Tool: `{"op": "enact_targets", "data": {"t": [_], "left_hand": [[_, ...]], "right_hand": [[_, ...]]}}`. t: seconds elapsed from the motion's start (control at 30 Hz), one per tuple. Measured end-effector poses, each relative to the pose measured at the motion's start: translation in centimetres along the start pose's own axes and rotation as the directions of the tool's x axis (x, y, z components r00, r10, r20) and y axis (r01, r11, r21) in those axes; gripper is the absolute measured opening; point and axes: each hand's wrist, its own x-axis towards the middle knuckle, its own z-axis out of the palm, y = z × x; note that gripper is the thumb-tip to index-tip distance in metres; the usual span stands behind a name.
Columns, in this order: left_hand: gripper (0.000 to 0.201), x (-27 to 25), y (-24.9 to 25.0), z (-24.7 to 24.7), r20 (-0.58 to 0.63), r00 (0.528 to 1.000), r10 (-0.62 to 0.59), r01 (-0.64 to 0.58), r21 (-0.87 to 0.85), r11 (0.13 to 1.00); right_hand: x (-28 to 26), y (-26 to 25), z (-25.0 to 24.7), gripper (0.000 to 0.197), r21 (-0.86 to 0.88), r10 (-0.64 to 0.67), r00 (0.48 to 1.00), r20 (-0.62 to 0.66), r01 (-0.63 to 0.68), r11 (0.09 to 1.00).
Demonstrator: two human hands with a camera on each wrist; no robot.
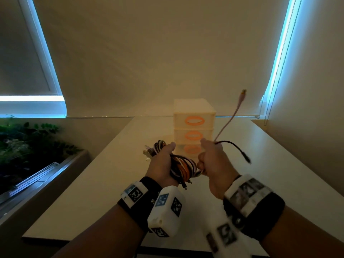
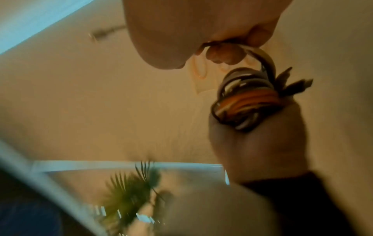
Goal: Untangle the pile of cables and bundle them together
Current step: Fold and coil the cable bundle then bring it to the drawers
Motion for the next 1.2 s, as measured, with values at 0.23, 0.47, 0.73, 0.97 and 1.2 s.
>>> {"op": "enact_targets", "data": {"t": [0.23,0.47,0.73,0.97,1.2], "left_hand": [[0.047,-0.2,0.0,0.1,0.029,0.978,0.207,-0.209,0.168,0.963],[0.021,-2.4,-1.8,1.5,0.153,0.968,0.199,-0.242,0.352,0.904],[0.041,-3.8,-2.7,2.5,0.245,0.959,0.140,-0.205,0.261,0.943],[0.049,-4.6,-2.3,2.1,0.281,0.959,0.028,-0.104,0.259,0.960],[0.047,-5.5,-2.8,0.7,0.360,0.933,-0.017,-0.072,0.231,0.970]], "right_hand": [[-0.3,0.7,-0.6,0.025,-0.618,-0.473,0.792,0.385,0.602,0.506],[1.1,-2.6,-0.1,0.039,-0.668,-0.381,0.874,0.302,0.479,0.569],[2.2,-0.8,0.8,0.055,-0.379,-0.299,0.954,-0.031,0.266,0.886],[1.9,-1.0,1.3,0.096,-0.175,0.014,0.997,0.082,0.000,0.984],[1.3,-0.1,0.2,0.083,-0.270,0.021,0.981,0.191,0.032,0.962]]}}
